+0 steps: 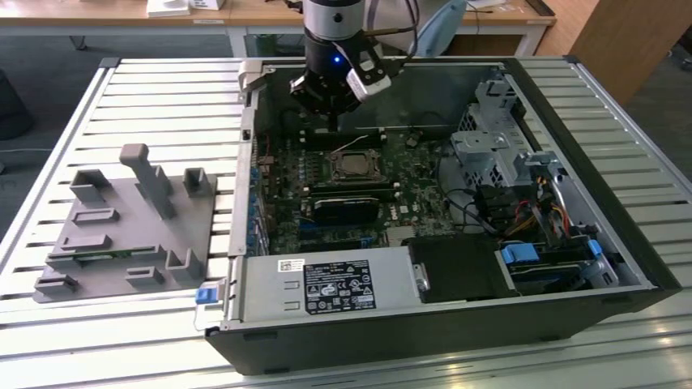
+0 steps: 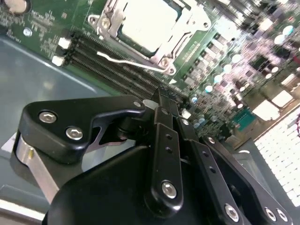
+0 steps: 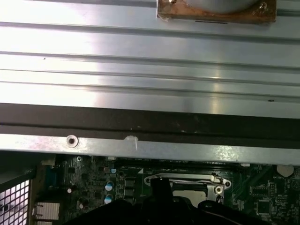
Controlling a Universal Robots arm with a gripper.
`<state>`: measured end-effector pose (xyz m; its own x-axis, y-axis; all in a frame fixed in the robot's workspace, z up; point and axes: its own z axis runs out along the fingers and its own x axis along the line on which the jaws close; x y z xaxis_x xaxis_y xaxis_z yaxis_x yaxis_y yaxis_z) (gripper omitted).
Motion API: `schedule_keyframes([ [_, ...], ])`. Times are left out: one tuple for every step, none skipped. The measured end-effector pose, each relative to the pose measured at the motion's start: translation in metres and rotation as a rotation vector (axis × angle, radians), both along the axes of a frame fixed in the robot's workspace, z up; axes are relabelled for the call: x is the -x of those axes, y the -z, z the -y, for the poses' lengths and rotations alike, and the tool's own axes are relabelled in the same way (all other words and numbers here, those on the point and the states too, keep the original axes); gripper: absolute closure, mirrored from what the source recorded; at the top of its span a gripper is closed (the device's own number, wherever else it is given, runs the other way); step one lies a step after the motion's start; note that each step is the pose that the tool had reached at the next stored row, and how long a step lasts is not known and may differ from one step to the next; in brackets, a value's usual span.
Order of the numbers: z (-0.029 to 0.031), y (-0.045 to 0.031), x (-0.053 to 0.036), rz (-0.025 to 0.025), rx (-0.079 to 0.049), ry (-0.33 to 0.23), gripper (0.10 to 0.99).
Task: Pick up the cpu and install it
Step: 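Install the first cpu locking lever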
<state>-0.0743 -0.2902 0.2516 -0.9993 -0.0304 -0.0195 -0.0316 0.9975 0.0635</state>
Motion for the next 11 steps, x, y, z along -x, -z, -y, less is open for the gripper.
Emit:
schedule_keyframes([
  [0.0003,0.0003,-0.0001,0.0000,-0.002,0.000,0.980],
  [0.0004,0.0006,-0.0002,0.0002,-0.003,0.000,0.980],
  [0.0007,0.0010,-0.0003,0.0001,-0.003,0.000,0.980],
  [0.0012,0.0015,-0.0004,0.0000,-0.003,0.001,0.980],
  [0.0018,0.0024,-0.0005,0.0001,-0.003,0.001,0.980],
  [0.0023,0.0034,-0.0007,0.0002,-0.003,0.001,0.980],
  [0.0026,0.0043,-0.0008,0.0001,-0.003,0.001,0.980],
  [0.0027,0.0054,-0.0012,0.0001,-0.003,0.001,0.980],
  [0.0026,0.0066,-0.0017,0.0001,-0.003,0.001,0.980],
  [0.0026,0.0079,-0.0029,0.0001,-0.003,0.001,0.980],
  [0.0026,0.0091,-0.0041,0.0001,-0.003,0.001,0.980],
])
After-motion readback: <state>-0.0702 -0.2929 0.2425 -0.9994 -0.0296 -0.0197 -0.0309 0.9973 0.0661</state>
